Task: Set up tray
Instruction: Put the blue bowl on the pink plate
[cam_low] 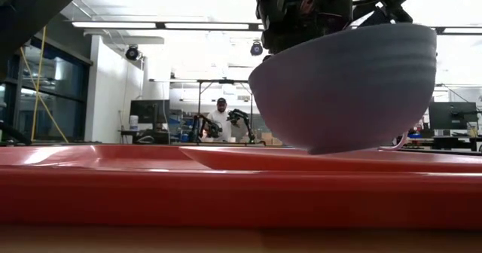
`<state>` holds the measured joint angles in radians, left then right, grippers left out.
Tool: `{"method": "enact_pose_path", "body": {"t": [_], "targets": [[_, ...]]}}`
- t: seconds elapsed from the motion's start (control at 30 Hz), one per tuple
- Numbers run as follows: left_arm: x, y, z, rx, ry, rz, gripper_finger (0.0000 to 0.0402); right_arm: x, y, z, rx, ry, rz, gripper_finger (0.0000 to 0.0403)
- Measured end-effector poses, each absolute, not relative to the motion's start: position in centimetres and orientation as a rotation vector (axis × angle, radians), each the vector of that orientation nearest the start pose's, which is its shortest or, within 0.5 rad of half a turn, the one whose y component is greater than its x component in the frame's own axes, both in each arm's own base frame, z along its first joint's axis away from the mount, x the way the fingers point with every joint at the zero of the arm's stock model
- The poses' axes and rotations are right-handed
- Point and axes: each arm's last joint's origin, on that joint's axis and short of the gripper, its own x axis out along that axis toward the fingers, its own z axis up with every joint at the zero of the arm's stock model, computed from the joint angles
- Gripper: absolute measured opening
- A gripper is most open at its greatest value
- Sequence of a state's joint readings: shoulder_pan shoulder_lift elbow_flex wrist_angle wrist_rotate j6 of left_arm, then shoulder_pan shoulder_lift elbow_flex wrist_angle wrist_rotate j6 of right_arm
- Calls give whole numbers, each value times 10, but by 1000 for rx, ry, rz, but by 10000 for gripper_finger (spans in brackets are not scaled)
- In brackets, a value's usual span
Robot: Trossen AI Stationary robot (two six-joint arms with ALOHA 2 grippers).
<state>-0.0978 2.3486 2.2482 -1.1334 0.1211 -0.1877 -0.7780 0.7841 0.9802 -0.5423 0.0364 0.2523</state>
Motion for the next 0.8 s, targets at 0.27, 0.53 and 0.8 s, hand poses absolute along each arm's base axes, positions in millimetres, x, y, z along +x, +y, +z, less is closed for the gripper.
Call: {"method": "enact_pose_path", "body": {"t": [0.27, 0.53, 0.8], "targets": [[485, -47, 236, -168, 1248, -76, 16, 108, -108, 364, 366, 229, -844, 181], [486, -45, 236, -154, 1231, -87, 30, 108, -108, 364, 366, 229, -843, 181], [487, -45, 236, -131, 1226, -93, 82, 108, -108, 364, 359, 232, -842, 181]]}}
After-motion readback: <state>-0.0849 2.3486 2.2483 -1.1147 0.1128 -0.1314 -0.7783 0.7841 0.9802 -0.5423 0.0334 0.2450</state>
